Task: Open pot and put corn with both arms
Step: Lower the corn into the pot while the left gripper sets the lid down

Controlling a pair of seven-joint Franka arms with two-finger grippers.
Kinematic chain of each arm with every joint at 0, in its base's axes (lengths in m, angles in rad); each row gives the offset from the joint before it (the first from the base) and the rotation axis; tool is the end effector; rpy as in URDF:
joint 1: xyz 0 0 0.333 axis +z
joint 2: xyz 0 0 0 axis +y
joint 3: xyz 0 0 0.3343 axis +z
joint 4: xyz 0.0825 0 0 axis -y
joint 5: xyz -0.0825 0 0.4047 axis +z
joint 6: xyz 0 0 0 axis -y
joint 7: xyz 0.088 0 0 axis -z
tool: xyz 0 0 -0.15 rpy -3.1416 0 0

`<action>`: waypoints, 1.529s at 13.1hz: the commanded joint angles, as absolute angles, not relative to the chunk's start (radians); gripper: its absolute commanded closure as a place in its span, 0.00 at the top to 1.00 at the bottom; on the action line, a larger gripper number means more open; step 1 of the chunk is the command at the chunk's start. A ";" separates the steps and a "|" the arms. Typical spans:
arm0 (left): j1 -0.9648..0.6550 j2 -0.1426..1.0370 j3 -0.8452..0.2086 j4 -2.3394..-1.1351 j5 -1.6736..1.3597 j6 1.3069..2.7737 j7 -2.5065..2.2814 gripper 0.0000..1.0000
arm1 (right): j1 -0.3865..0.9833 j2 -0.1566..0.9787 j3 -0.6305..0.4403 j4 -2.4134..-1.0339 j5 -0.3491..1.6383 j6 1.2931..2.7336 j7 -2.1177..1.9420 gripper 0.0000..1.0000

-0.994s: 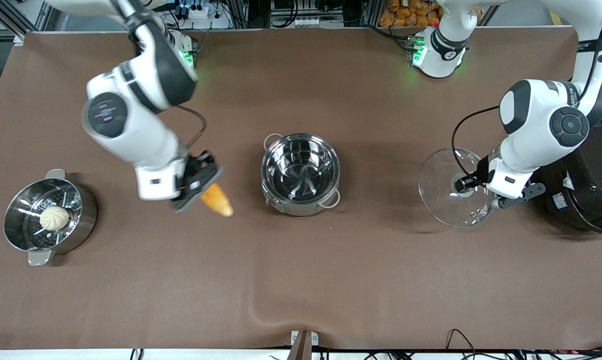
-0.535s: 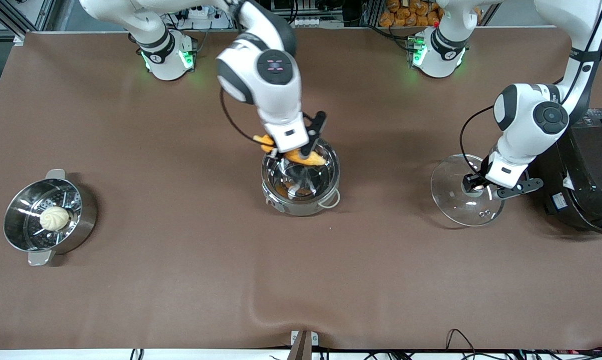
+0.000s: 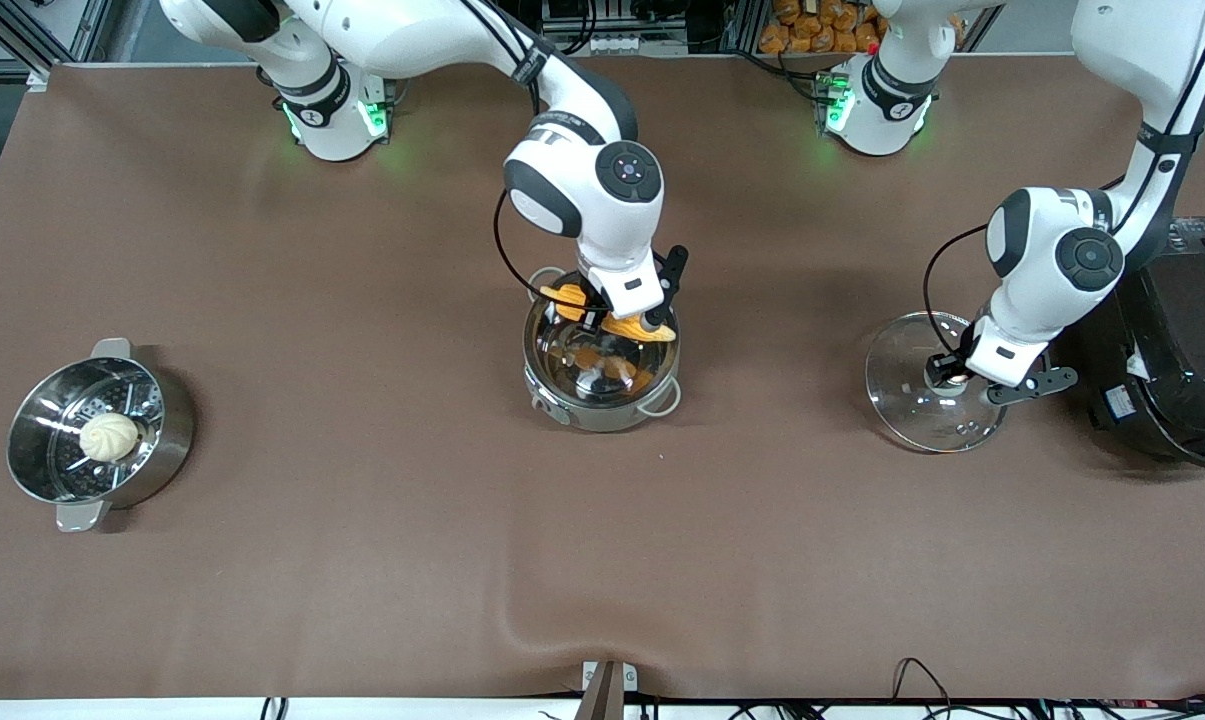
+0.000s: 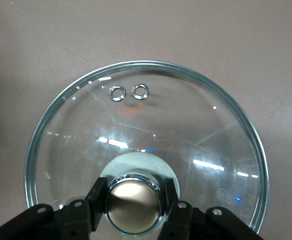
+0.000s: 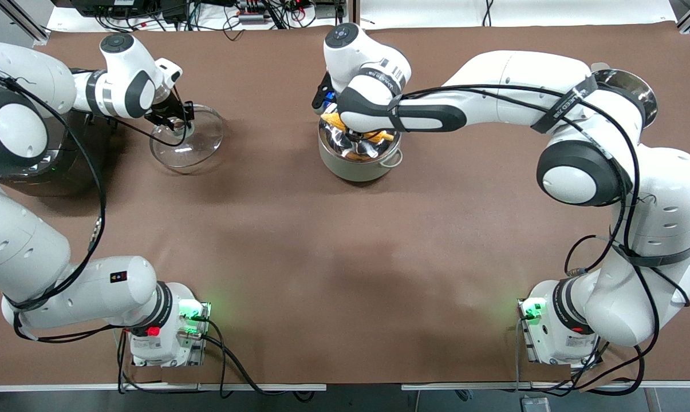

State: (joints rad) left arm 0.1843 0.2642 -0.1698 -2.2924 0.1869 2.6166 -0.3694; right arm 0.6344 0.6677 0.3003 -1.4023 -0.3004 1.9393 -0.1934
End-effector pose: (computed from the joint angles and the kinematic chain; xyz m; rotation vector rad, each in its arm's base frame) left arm 0.5565 0.0052 0.2000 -3.0763 -0.3590 -0.1167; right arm 0.4913 0.5510 0.2785 2.4962 1.7057 -0.0909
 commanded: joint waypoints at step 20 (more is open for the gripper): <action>0.201 -0.021 -0.302 -1.916 0.147 2.086 -0.368 1.00 | 0.578 0.661 0.298 -1.356 -0.267 1.941 -0.089 1.00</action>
